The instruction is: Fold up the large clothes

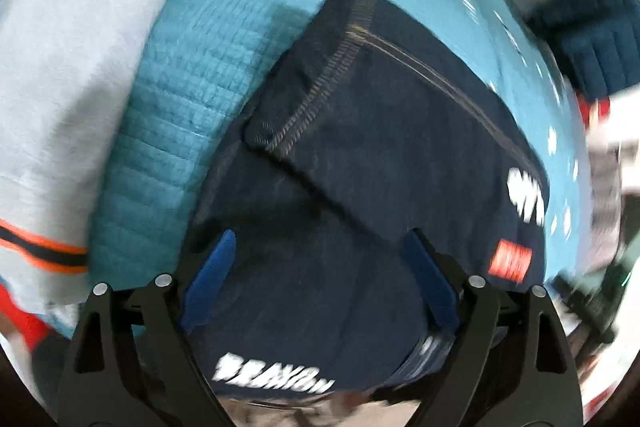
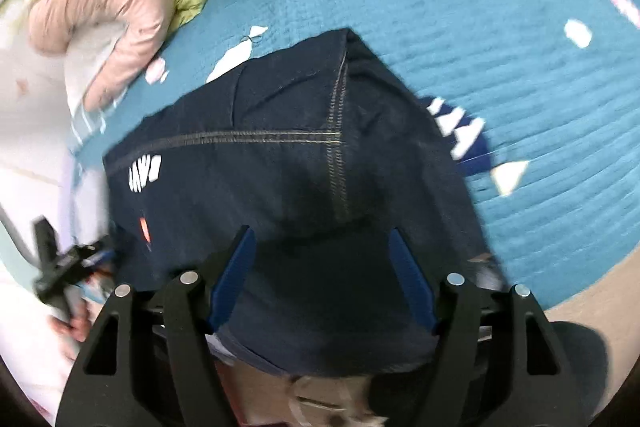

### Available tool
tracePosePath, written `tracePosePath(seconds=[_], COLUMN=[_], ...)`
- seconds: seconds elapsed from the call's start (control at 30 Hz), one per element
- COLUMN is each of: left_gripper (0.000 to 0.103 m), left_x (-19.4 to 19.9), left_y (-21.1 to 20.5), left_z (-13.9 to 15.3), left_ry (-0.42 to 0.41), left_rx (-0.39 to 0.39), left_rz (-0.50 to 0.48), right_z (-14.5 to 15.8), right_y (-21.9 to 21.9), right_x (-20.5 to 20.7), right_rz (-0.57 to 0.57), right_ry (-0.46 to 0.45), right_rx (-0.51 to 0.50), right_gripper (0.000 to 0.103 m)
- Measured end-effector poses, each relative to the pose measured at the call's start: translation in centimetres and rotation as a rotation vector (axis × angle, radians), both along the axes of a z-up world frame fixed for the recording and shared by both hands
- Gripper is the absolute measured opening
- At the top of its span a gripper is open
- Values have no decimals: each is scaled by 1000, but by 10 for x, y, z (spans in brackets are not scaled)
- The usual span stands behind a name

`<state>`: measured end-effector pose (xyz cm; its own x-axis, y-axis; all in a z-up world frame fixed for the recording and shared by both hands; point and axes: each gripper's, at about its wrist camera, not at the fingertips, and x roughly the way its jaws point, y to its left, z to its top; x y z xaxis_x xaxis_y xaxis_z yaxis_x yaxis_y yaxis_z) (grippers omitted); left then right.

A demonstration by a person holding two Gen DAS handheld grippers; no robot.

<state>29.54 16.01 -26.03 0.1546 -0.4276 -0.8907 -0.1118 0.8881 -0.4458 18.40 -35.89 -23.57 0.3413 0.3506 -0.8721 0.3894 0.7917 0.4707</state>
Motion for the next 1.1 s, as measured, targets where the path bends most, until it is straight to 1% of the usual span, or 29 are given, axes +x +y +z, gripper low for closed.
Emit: tracePosePath(seconds=[0.03,0.07,0.13,0.23,0.27,0.3,0.33,0.37,0.4,0.43,0.47,0.5,0.6,0.63,0.73,0.8,0.83,0.9,0.93,1.0,1.07,1.1], left_gripper=[87,87,87,87,86,84,68,57,35,25,23,17,13,12,12,12,12,12,12,12,12,12], left_x=[7,12,20,27,29,32,36,40,40,40,40,40,34,30,20,9,4,-6,-12,-26,-45,-52], left_y=[0,1,4,10,13,14,14,14,13,14,15,13,14,17,16,16,15,13,12,12,15,18], left_z=[-10,-13,-24,-28,-28,-28,-28,-30,-30,-31,-31,-30,-24,-20,-1,16,26,44,54,67,77,79], left_ry=[34,51,76,66,50,46,49,54,54,60,62,57,30,22,-23,-55,-71,-96,-111,-125,-125,-128], left_rx=[-43,-62,-101,-154,-179,-182,-166,-139,-144,-144,-153,-157,-172,-168,-110,-73,-54,-29,-20,-8,-22,-33], left_rz=[26,40,107,181,198,201,199,191,186,191,202,201,206,201,161,130,114,86,73,35,2,-1], right_z=[-7,-15,-33,-55,-63,-69,-72,-74,-73,-71,-66,-60,-35,-22,0,18,21,37,39,49,56,59], right_y=[2,4,8,12,11,7,4,0,-5,-8,-11,-13,-16,-16,-12,-1,5,12,17,22,23,25], right_x=[4,8,11,12,12,12,13,15,17,17,19,21,23,24,20,18,17,8,7,-10,-23,-28], right_rz=[-11,-29,-73,-150,-208,-264,-296,-319,-332,-333,-324,-316,-287,-267,-232,-166,-144,-120,-110,-99,-71,-68], right_ry=[17,35,62,58,39,20,12,5,-1,-2,-2,-27,-99,-127,-143,-156,-162,-170,-164,-162,-154,-152], right_rx=[36,76,180,384,473,540,553,538,493,452,388,337,211,172,125,42,16,-4,-6,-23,-50,-45], right_gripper=[66,66,66,66,65,62,61,56,45,37,19,11,5,4,3,2,2,2,2,2,2,2])
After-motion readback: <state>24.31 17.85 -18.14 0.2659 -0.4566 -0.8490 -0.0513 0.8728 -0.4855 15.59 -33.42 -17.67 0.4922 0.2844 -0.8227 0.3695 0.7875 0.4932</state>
